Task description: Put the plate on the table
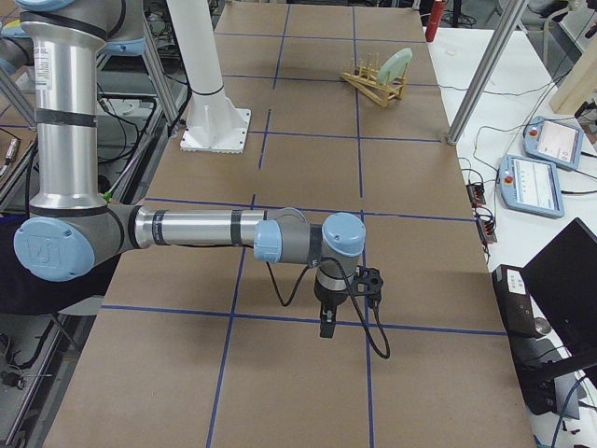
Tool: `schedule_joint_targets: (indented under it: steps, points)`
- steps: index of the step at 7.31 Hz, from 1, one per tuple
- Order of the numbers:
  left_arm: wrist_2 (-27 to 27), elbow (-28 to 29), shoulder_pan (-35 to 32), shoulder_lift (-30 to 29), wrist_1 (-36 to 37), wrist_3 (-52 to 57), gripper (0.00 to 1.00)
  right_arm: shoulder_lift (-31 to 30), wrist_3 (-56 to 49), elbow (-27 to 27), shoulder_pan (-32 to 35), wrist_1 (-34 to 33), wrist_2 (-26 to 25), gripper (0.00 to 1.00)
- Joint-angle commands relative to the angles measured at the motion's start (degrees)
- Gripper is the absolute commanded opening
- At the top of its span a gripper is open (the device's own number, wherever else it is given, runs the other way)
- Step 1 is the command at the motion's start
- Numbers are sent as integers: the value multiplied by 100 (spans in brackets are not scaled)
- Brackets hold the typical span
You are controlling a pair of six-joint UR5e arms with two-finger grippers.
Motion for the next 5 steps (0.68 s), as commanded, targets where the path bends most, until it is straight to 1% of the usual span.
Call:
schedule_joint_targets:
  steps: [1,2,3,4,5]
  points:
    - [-36,-80,-5,-9,-26,10,100,0,8,0,-6,0,0,100]
    - [-53,-315,-5,-53,-35,11,100,0,0,0,-6,0,0,100]
    - [-97,-431,-5,-245,-53,19,100,0,8,0,-6,-9,0,100]
    - [-428,-449,12,-838,-53,2,100,0,0,0,3,0,0,100]
    - [-710,-528,108,-1262,-88,-198,100,0,8,0,-6,0,0,100]
